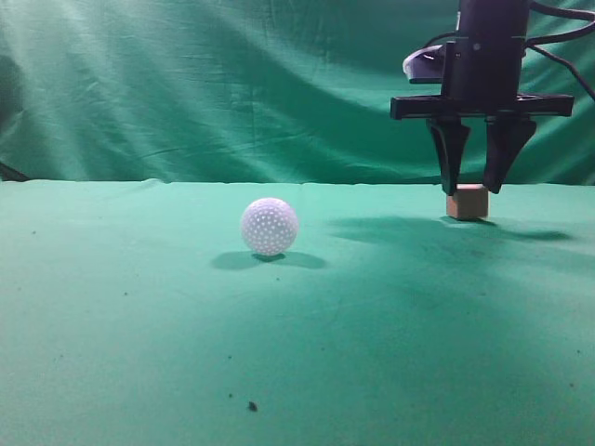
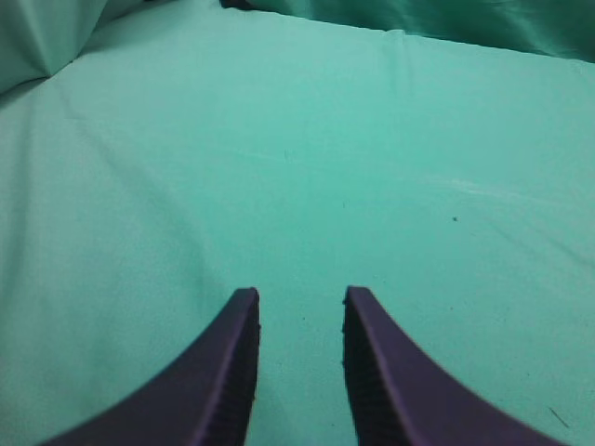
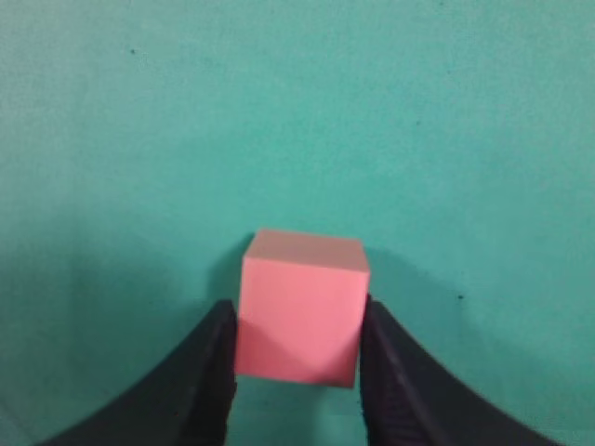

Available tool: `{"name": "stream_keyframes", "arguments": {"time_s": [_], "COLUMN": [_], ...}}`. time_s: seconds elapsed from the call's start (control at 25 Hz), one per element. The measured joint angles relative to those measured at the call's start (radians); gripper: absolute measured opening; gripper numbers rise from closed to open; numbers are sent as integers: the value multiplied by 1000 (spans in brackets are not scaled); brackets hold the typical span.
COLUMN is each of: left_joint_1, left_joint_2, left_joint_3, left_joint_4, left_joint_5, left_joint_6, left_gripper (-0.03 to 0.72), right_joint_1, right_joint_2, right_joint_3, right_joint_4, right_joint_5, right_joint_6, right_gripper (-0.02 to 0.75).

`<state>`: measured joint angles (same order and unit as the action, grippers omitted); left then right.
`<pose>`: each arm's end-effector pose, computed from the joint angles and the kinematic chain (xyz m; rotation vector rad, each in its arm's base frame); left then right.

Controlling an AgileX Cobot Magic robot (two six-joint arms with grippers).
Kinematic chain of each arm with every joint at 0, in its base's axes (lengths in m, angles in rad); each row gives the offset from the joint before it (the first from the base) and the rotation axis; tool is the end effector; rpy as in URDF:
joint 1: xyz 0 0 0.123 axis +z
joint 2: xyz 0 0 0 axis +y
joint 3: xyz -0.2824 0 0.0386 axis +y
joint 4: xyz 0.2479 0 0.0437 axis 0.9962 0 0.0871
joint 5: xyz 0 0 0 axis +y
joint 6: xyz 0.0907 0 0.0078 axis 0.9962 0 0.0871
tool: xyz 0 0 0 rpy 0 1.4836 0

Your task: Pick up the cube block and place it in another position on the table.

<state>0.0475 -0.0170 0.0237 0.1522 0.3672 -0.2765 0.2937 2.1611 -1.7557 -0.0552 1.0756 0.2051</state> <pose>0.0521 0.0075 0.1733 -0.2059 1.8417 -0.0099 0.4322 0.1261 0.1890 -0.1634 2.9531 -0.0082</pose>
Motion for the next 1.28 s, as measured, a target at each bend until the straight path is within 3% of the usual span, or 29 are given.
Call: {"name": "stream_keyframes", "arguments": {"time_s": [0.12,0.44,0.64,0.76,1.12,1.28], "left_joint_1": [0,0,0,0,0,0], "left_joint_2": [0,0,0,0,0,0], "left_joint_3": [0,0,0,0,0,0], "left_joint_4": [0,0,0,0,0,0], "left_joint_5": [0,0,0,0,0,0], "left_joint_6": [0,0,0,0,0,0], "left_gripper": [262,262,262,262,262,262], "right_joint_1": [0,0,0,0,0,0], "right_joint_2": [-16,-196,-394,-536,-961,-1130], "right_joint_3": [-34,-126,-118,-59,351,553], "right_joint_4": [4,5,6,11,35,41], "right_joint_5": [52,159,169,171,185,106], "right_joint_6": [-2,-33,-33,-33,-7,4], "right_gripper": [484,497,143,0,0,0]}}
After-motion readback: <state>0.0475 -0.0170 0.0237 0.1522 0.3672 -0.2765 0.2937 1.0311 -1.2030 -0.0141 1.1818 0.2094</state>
